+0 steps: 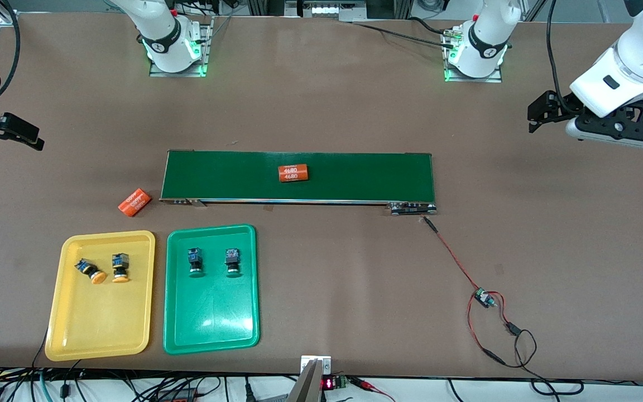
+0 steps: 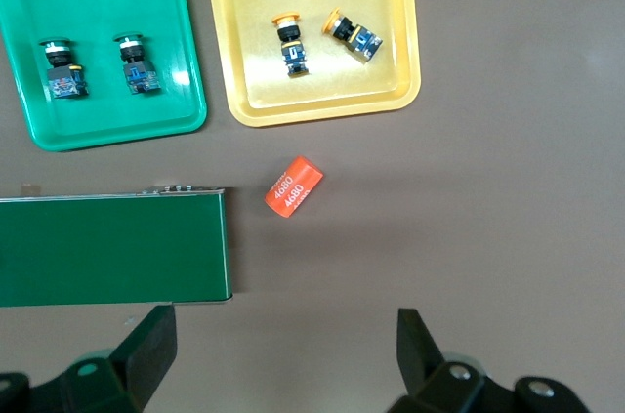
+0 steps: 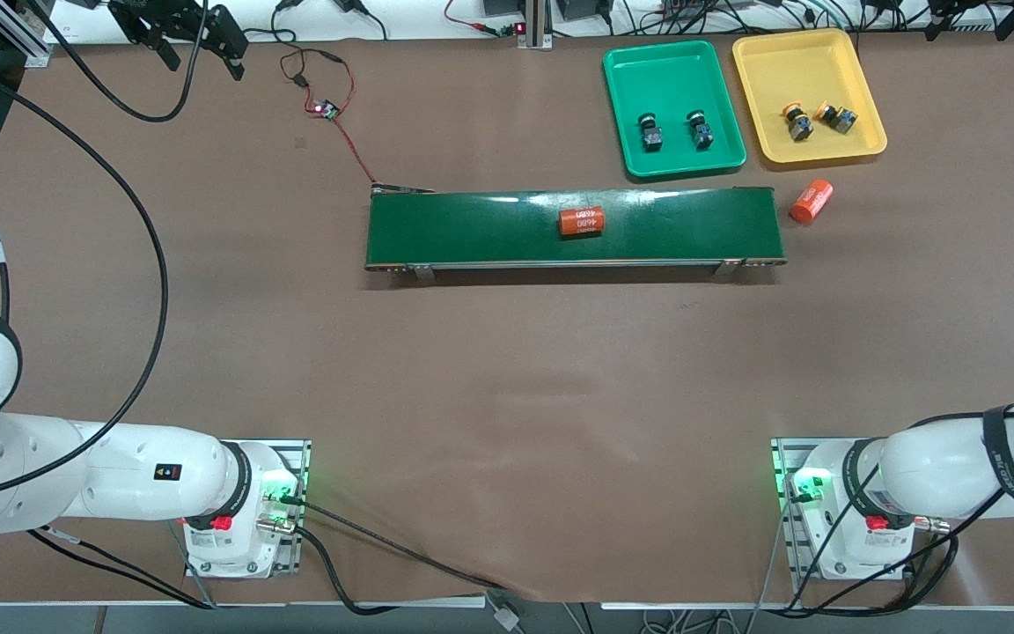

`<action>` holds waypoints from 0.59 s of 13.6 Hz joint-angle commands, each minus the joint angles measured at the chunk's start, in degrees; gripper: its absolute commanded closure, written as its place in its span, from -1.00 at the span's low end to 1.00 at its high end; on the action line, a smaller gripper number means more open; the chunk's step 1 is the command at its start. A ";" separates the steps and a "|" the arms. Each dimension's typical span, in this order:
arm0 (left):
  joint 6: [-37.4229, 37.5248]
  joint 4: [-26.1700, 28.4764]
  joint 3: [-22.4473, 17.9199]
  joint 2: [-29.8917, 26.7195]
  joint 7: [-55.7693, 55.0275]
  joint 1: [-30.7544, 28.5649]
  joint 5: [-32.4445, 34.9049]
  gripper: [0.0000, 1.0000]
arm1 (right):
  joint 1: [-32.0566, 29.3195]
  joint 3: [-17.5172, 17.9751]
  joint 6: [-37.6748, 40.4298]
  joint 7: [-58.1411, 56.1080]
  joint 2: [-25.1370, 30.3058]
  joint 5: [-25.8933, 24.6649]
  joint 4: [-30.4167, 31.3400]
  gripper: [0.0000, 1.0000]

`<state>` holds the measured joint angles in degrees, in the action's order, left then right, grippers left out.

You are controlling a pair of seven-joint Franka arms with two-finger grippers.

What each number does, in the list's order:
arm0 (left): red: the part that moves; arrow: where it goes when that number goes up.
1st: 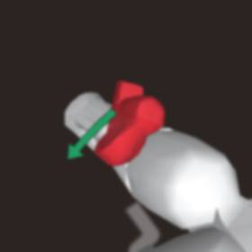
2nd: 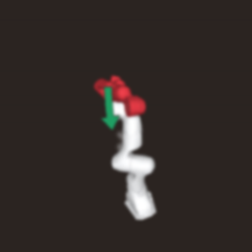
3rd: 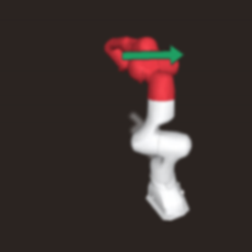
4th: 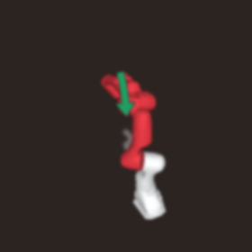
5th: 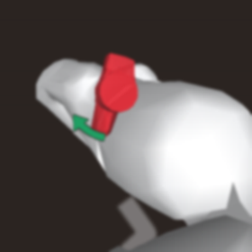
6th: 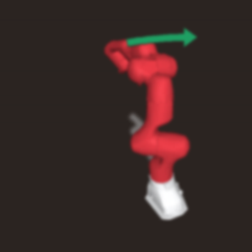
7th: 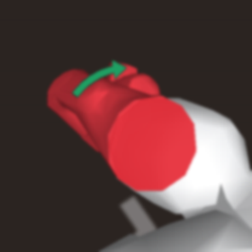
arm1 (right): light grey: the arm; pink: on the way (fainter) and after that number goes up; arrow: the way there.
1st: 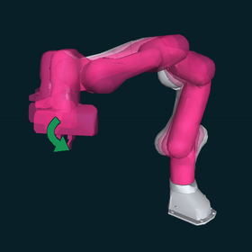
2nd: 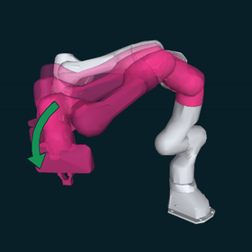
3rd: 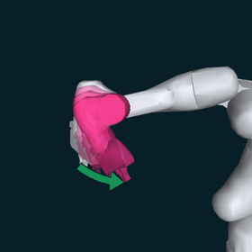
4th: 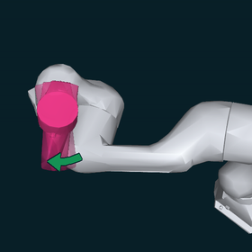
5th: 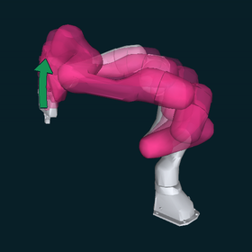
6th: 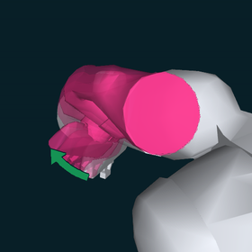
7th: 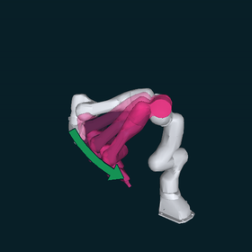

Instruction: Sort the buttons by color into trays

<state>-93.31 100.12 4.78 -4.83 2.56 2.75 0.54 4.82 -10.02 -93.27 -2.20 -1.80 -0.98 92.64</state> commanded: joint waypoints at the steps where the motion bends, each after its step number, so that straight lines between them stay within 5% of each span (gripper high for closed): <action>1: 1.90 -2.12 0.76 1.05 -0.62 -0.64 0.87 -1.00 | -0.25 0.08 0.02 0.35 0.21 0.63 -0.53 -1.00; 8: 1.99 -2.12 0.76 1.05 -0.71 -0.73 0.78 -1.00 | -0.51 0.00 -0.33 0.35 0.30 0.80 -0.53 -1.00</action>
<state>-92.92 100.03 4.81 -4.74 2.49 2.73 0.54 4.63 -10.08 -93.50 -2.20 -1.80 -0.92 92.62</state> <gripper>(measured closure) 0.000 0.000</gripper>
